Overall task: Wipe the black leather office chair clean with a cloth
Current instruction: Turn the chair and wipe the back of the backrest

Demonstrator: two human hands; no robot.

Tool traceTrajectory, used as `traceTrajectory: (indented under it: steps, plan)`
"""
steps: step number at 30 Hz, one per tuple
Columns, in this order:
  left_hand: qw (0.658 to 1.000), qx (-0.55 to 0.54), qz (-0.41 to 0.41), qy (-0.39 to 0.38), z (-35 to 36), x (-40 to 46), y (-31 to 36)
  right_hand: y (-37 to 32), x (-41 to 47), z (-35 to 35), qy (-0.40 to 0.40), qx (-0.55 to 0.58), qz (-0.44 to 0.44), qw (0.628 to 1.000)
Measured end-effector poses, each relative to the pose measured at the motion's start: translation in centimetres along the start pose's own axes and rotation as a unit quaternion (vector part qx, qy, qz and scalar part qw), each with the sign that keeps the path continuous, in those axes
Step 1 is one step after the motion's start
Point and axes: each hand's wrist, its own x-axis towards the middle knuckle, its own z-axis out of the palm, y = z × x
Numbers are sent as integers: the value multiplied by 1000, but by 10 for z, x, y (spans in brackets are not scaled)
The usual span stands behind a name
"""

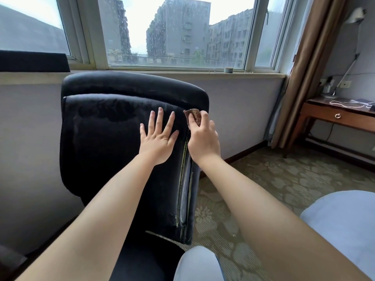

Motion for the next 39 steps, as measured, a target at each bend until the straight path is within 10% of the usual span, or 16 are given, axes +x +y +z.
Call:
traceTrajectory:
  steps: [27, 39]
  plan:
    - [999, -4, -5, -31, 1, -19, -1, -2, -70, 14, -91, -137, -51, 985]
    - [999, 19, 29, -27, -8, -31, -12, -14, 5, 1, 107, 202, 33, 973]
